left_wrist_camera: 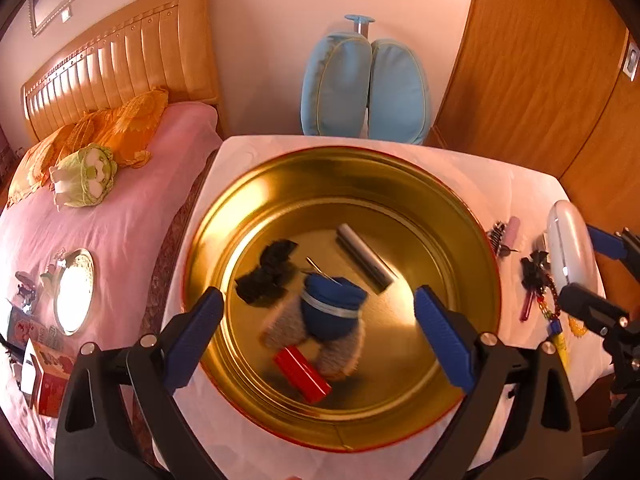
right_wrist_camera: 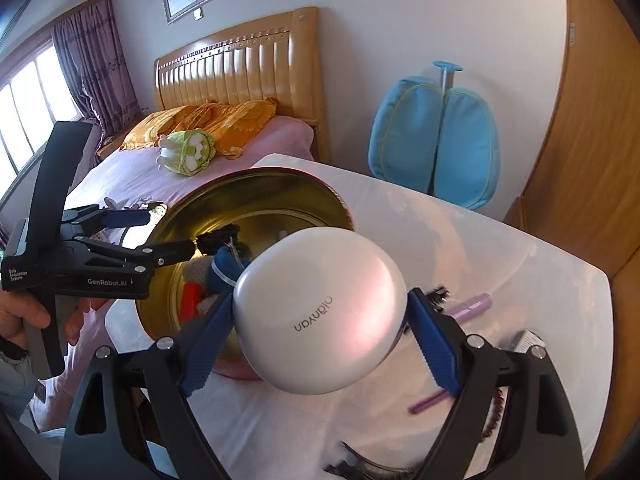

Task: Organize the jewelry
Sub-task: 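Carry the white compact into the tin and open the right gripper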

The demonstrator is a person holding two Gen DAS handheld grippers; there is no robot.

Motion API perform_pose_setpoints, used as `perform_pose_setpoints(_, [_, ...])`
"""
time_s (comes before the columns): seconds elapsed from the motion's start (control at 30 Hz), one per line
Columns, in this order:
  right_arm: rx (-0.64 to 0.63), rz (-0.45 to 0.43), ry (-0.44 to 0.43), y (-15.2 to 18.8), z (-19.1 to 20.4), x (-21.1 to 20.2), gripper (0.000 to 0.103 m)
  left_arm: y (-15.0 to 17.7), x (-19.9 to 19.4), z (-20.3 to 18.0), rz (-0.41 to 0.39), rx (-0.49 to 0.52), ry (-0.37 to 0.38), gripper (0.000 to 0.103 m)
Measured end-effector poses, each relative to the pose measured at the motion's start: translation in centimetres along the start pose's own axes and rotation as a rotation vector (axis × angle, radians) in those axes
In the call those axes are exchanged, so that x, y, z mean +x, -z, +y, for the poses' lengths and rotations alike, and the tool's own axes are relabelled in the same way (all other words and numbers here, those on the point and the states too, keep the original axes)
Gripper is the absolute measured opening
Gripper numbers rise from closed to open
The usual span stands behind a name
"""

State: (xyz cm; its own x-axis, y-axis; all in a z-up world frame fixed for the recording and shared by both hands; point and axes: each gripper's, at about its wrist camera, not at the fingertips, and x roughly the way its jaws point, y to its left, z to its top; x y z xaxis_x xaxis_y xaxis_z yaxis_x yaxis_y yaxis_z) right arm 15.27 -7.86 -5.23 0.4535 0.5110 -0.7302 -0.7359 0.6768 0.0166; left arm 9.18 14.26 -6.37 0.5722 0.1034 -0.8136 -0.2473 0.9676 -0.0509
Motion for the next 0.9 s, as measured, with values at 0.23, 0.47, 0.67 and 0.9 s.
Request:
perform_pose_setpoints(0.23, [0.001,0.124,-0.020,-4.0,4.9,8.4,0.087,-2.7,3.2,5.5,-0.010,0.101,0.041,0.093])
perform_pose_setpoints(0.47, [0.047,0.248,0.038,-5.4,5.6,15.2,0.087,-5.0,5.7,7.9,-0.039,0.179,0.112,0.093])
perform_pose_setpoints(0.67, [0.081,0.301,0.076,-5.2,5.5,17.5,0.087,-4.9,6.6,9.0,-0.027,0.175,0.172,0.093])
perform_pose_setpoints(0.9, [0.067,0.337,0.115,-5.0,6.0,18.3,0.087,-4.2,7.0,8.8,-0.003,0.169,0.188,0.093])
